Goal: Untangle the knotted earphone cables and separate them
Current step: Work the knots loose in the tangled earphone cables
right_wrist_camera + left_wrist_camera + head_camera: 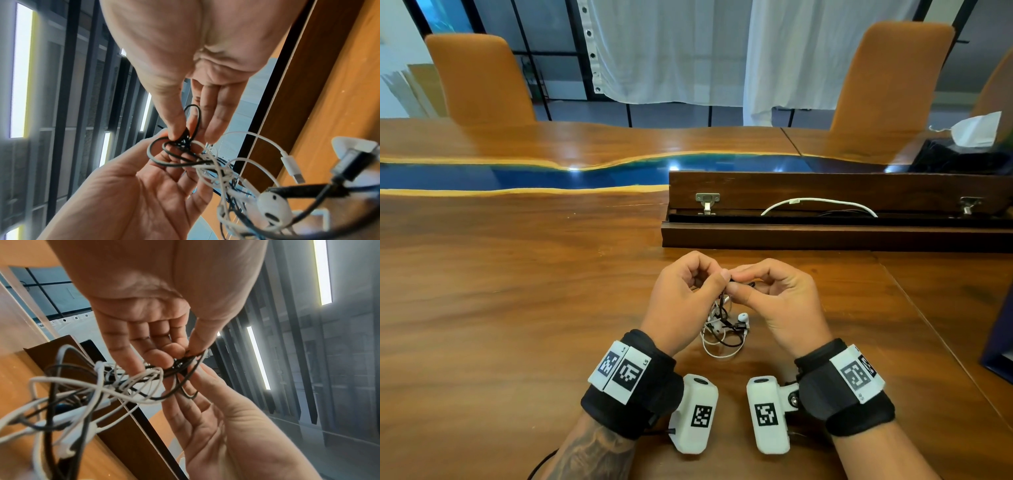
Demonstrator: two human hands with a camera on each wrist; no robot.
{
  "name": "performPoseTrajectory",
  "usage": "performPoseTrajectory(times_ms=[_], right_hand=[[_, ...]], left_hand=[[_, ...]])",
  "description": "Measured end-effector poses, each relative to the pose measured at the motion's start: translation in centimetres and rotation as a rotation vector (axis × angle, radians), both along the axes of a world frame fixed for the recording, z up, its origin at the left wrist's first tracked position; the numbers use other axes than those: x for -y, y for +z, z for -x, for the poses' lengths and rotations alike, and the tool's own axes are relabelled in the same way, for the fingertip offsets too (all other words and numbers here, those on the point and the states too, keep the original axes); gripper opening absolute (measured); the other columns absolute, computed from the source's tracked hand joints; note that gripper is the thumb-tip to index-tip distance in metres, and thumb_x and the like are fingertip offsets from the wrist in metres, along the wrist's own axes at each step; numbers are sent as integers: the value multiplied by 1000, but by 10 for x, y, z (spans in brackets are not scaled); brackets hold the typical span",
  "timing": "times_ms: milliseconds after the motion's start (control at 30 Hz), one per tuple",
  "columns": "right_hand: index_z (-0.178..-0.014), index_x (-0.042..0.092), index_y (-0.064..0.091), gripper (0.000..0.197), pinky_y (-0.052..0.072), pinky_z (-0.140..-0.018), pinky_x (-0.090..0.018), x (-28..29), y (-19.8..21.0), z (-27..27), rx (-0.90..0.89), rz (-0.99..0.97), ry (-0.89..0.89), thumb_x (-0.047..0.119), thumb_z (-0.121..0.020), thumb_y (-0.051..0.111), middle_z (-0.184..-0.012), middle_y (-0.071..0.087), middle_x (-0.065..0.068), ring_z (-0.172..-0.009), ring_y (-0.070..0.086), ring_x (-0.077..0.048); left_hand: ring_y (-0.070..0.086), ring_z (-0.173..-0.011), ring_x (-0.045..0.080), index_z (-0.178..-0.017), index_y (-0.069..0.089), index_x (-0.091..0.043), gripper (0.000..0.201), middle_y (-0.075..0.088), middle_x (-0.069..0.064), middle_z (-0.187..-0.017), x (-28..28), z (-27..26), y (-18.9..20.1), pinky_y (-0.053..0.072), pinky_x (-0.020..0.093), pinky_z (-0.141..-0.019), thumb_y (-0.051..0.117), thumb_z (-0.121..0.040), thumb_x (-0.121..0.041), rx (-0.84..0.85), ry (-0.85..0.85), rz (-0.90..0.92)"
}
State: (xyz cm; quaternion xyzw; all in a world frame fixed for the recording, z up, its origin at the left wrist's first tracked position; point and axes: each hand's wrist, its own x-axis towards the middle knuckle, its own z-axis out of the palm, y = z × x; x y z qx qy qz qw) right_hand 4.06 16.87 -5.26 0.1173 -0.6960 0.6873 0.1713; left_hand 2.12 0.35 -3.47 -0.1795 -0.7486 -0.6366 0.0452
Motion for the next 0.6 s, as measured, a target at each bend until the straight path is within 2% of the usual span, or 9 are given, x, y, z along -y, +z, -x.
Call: performPoseTrajectory(times_ms=[167, 300, 433, 533, 600], right_hand=[[-93, 7, 70, 16, 60, -78, -29, 2, -1, 1, 22, -23, -19, -6, -86, 71, -98, 76, -6, -93, 73, -21], [-96, 13, 68, 15, 59, -81, -30, 5, -1, 1, 40, -70, -32, -1, -92, 67, -102, 74, 4, -94, 71, -16], [-97, 8, 64, 12, 58, -83, -29, 4, 2, 0, 49, -25, 6, -3, -93, 64, -105, 75, -3, -98, 71, -18], [-98, 8, 63, 11, 60, -79, -31, 3, 3, 1, 64, 22, -13, -3, -95, 61, -102, 75, -9, -94, 72, -21], [-100, 7, 61, 12, 60, -75, -29, 3, 3, 1, 74, 74, -30, -4, -95, 60, -99, 74, -11, -90, 72, -22]], left_hand=[[62, -72, 16, -90, 66, -8, 12, 67, 10, -80, -1, 1, -1, 56, 33, -66, 61, -98, -16, 55, 28, -52], [62, -68, 10, -93, 63, -10, 10, 66, 2, -75, -4, 0, 0, 56, 27, -63, 58, -100, -13, 114, 89, -174], [62, -66, 12, -97, 59, -8, 10, 67, 4, -75, -3, 3, 4, 55, 28, -57, 51, -103, -10, 260, 77, -407], [63, -65, 16, -101, 53, -9, 10, 68, 9, -78, -4, 3, 6, 54, 29, -55, 47, -101, -1, 301, 63, -442], [63, -69, 19, -103, 52, -9, 17, 67, 11, -85, -3, 4, 5, 54, 29, -57, 48, -97, 6, 277, 65, -393]])
